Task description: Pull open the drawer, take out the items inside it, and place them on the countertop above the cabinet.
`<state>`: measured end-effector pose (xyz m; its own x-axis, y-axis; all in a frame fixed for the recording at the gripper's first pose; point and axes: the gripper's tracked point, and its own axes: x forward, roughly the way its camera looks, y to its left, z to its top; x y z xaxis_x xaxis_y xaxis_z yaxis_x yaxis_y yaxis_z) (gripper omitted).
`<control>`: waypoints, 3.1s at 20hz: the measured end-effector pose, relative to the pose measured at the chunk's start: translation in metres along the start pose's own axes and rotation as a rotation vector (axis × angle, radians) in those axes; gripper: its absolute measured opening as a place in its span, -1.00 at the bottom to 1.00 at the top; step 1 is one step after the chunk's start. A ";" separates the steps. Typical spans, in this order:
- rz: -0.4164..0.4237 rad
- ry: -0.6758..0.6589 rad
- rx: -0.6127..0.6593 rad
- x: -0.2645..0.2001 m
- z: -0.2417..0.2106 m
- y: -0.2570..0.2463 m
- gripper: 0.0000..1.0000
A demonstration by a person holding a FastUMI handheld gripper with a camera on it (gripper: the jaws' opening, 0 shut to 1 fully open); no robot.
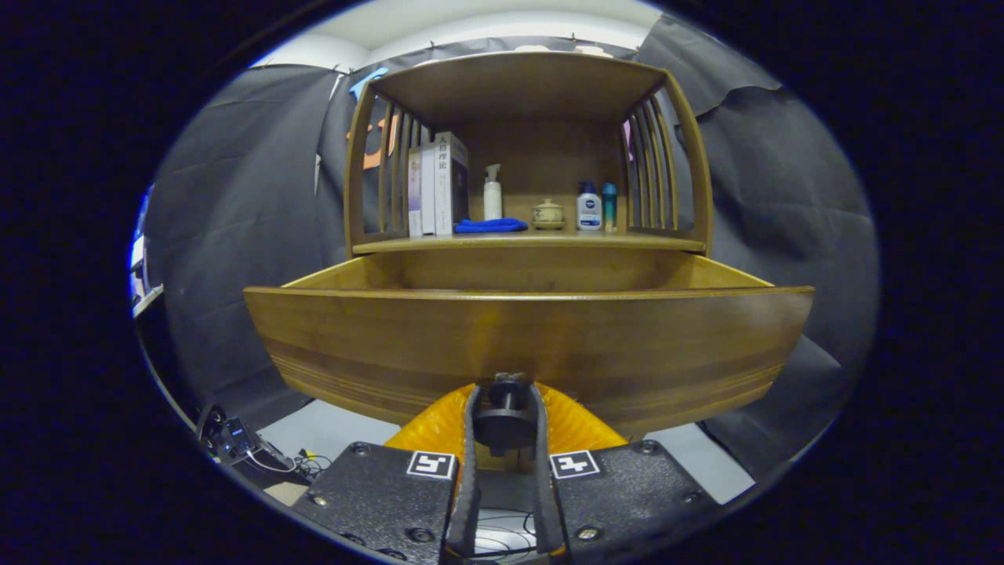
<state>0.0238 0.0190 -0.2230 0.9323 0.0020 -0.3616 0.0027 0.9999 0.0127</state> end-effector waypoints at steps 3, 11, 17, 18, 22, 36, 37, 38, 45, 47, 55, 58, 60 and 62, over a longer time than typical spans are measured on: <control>-0.003 0.008 -0.010 -0.001 -0.001 0.001 -0.38; 0.089 0.081 0.020 -0.031 0.036 0.016 0.16; 0.151 0.084 0.005 -0.052 0.098 0.039 0.94; 0.151 0.101 -0.002 -0.051 0.105 0.041 0.96; 0.128 0.136 0.007 -0.027 0.134 0.038 0.97; -0.060 0.570 0.144 0.069 0.117 0.004 0.97; -0.073 0.617 0.169 0.074 0.106 0.001 0.94; -0.079 0.662 0.199 0.077 0.098 0.001 0.94; -0.117 0.841 0.281 0.088 0.054 0.000 0.62; -0.125 0.869 0.271 0.089 0.047 0.001 0.50; -0.107 0.866 0.247 0.095 0.046 0.000 -0.30; -0.100 0.859 0.219 0.094 0.048 -0.003 -0.53; -0.089 0.843 0.208 0.092 0.054 -0.004 -0.55; -0.081 0.822 0.204 0.090 0.063 -0.005 -0.55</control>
<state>0.1303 0.0135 -0.1963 0.3676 0.0179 -0.9298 0.1969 0.9756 0.0967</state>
